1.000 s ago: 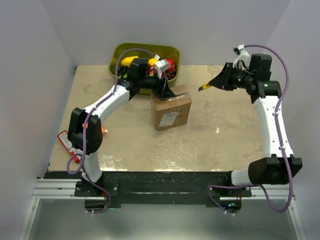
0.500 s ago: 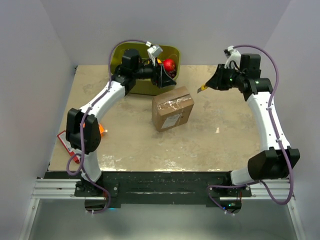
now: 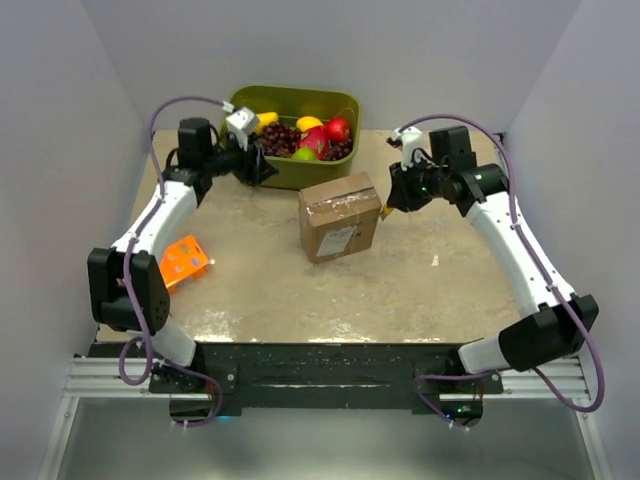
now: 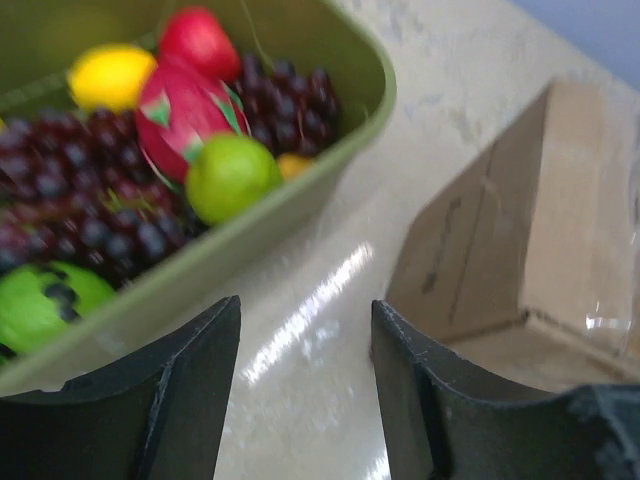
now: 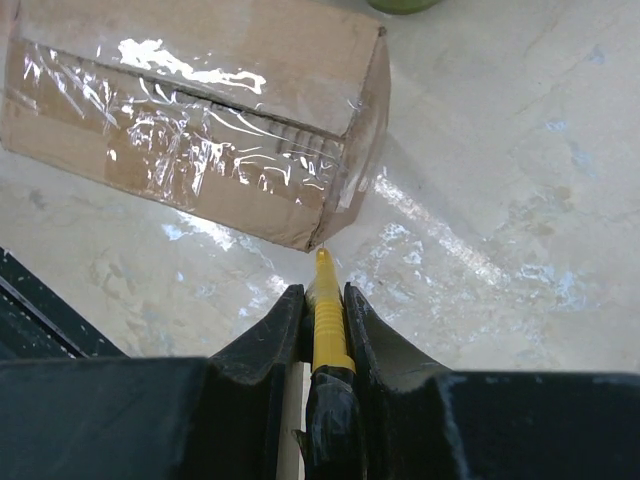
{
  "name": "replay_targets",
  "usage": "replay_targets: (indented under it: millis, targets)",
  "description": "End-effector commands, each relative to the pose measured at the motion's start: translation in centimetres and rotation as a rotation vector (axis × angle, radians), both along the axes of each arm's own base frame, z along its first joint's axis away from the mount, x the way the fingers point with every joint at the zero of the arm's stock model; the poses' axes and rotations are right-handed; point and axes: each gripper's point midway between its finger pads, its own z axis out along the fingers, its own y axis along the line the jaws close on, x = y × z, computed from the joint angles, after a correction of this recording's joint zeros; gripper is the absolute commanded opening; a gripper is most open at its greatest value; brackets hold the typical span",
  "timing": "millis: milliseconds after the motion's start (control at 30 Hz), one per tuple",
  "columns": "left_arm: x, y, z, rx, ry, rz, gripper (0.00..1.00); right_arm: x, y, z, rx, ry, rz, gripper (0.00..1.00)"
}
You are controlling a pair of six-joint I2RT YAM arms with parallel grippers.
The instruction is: Unpack the express box
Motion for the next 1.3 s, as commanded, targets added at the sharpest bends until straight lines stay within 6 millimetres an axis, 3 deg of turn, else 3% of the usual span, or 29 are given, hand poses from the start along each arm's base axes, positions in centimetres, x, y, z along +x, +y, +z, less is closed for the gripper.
replay_targets:
  millis: [0, 67, 267, 300, 367, 500, 600, 667, 733, 800, 867, 967, 1000, 1067, 1100, 1267]
  targets:
    - [-4.0, -2.0, -4.8, 0.119, -0.044, -0.113, 0.59, 1.6, 1.5, -0.9, -0.036, 0.021, 0.002, 0.0]
    - [-5.8, -3.9, -6.3, 0.126, -0.04, -0.182, 0.59, 2.8, 2.0, -0.9, -0.027, 0.023, -0.017, 0.0]
    - [-9.4, -7.2, -6.3, 0.124, -0.141, -0.351, 0.59, 7.5, 5.5, -0.4, -0.036, -0.018, 0.002, 0.0]
    - [-10.2, -7.3, -7.1, 0.136, -0.149, -0.384, 0.59, 8.3, 6.0, 0.9, -0.024, -0.054, 0.004, 0.0]
    - [-11.9, -8.0, -7.1, 0.133, -0.168, -0.448, 0.59, 9.5, 6.7, 0.1, -0.049, -0.054, 0.0, 0.0]
    - [-13.8, -7.2, -7.7, 0.173, -0.146, -0.497, 0.57, 11.2, 7.0, 0.1, -0.068, -0.082, -0.029, 0.0]
    - [-13.3, -4.7, -7.0, 0.191, -0.144, -0.411, 0.57, 11.1, 6.5, -0.4, -0.08, -0.071, -0.05, 0.0]
    - [-10.8, -1.5, -6.9, 0.202, -0.121, -0.243, 0.56, 10.5, 6.0, -0.4, -0.092, -0.074, -0.063, 0.0]
    - [-8.5, 0.4, -7.3, 0.179, -0.076, -0.121, 0.52, 10.4, 5.0, -0.3, -0.121, -0.094, -0.089, 0.0]
    - [-6.4, 0.9, -7.6, 0.167, -0.063, -0.062, 0.51, 10.3, 3.9, -0.6, -0.16, -0.11, -0.119, 0.0]
    - [-5.3, -0.5, -6.7, 0.103, -0.093, -0.076, 0.5, 10.8, 3.9, -0.8, -0.163, -0.122, -0.125, 0.0]
    - [-5.1, -3.5, -7.2, 0.056, -0.083, -0.158, 0.49, 11.8, 4.9, -0.7, -0.151, -0.138, -0.096, 0.0]
    - [-5.0, -4.5, -7.2, 0.048, -0.091, -0.192, 0.49, 12.4, 5.4, -1.7, -0.154, -0.118, -0.085, 0.0]
    - [-6.3, -6.7, -7.1, 0.036, -0.108, -0.27, 0.48, 13.0, 6.6, -0.8, -0.131, -0.14, -0.051, 0.0]
    - [-6.7, -7.4, -7.0, 0.037, -0.124, -0.291, 0.48, 13.3, 7.2, -1.3, -0.13, -0.135, -0.038, 0.0]
    - [-10.4, -10.4, -6.9, 0.029, -0.141, -0.422, 0.48, 12.0, 12.2, 0.6, -0.074, -0.169, 0.071, 0.0]
